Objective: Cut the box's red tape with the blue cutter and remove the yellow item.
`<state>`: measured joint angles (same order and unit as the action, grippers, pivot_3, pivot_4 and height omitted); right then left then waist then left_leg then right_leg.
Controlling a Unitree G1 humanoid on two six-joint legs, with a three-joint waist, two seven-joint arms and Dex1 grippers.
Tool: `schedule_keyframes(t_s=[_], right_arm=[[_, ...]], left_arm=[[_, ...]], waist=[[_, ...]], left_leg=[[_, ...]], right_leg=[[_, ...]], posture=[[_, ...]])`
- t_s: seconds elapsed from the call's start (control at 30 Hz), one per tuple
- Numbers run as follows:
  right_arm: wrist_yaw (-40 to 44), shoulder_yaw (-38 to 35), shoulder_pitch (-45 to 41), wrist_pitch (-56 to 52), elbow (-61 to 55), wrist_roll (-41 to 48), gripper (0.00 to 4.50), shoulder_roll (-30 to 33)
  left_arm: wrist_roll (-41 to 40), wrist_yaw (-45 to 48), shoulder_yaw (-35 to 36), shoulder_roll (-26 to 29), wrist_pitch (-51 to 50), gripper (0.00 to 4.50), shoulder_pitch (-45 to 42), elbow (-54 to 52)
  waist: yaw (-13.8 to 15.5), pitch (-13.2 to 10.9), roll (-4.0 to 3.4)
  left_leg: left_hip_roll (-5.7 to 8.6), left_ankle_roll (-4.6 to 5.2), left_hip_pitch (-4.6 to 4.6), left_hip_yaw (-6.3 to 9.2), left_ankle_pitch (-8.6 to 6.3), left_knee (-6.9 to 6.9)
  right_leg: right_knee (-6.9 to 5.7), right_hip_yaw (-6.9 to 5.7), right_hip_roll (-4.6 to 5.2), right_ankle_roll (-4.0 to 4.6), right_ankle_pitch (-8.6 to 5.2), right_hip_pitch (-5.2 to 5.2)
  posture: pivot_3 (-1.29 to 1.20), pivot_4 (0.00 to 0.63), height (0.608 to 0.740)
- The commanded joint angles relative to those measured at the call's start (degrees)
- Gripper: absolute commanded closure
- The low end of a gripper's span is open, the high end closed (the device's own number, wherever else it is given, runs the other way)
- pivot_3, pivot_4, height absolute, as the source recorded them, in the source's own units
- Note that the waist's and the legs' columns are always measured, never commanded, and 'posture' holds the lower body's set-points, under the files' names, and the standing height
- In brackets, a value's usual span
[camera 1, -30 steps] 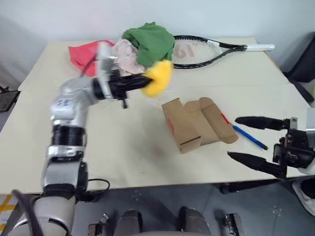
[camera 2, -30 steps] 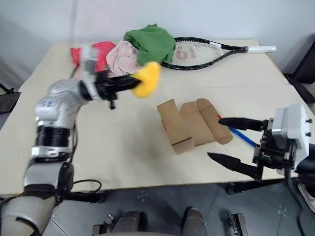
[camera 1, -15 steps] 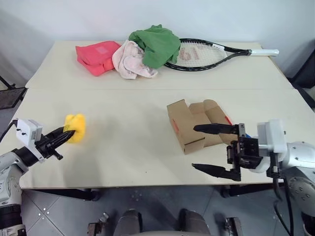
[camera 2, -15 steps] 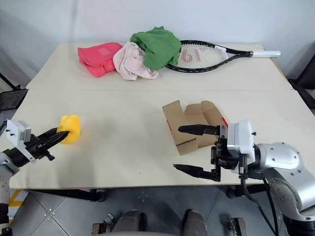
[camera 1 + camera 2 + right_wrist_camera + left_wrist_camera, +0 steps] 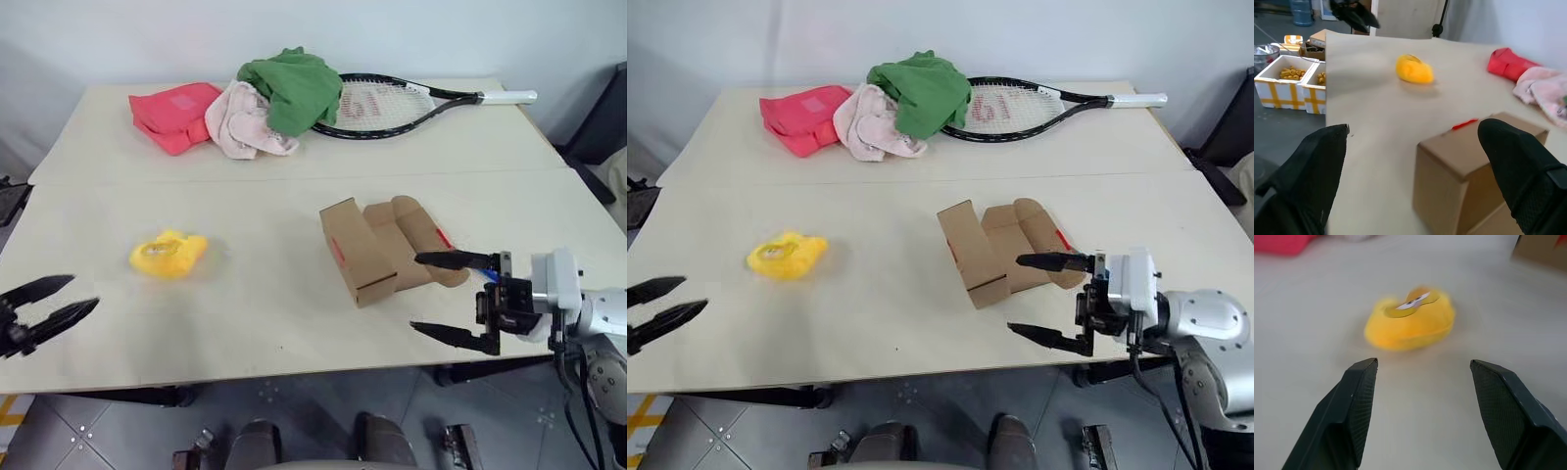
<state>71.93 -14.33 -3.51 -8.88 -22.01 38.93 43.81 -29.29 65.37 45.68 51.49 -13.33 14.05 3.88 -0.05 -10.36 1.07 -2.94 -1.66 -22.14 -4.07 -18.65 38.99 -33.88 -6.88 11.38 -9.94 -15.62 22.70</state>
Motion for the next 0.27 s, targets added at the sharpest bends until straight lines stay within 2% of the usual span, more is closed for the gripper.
schedule_keyframes(t_s=[0.03, 0.13, 0.27], right_arm=[[1.7, -1.3, 1.5, 1.4, -0.5, 0.6, 0.0, 0.5], [2.3, -1.0, 2.7, 4.1, 0.5, -0.8, 0.0, -0.7], [1.8, -1.0, 3.2, 6.5, 2.4, -2.2, 0.0, -2.0]], left_arm=[[3.7, 0.2, 1.0, -3.5, 11.3, 1.29, 3.3, -1.7], [6.1, -2.3, -1.2, -7.2, 16.0, 1.29, 5.2, -4.3], [6.8, -5.1, -3.7, -8.2, 15.3, 1.29, 5.8, -7.2]], waist=[[0.1, 0.0, 0.0], [0.1, 0.0, 0.02], [0.1, 0.0, 0.07]], left_leg=[[0.0, 0.01, 0.0, -0.01, -0.01, 0.02], [-0.01, 0.02, 0.02, -0.01, -0.02, 0.04], [-0.01, 0.03, 0.02, -0.01, -0.02, 0.05]], right_leg=[[0.03, 0.0, 0.01, 0.0, 0.0, -0.03], [0.02, 0.0, 0.0, 0.02, -0.01, -0.05], [0.01, 0.0, 0.0, 0.02, -0.01, -0.05]], posture=[[0.0, 0.15, 0.74], [0.0, 0.15, 0.74], [0.0, 0.15, 0.74]])
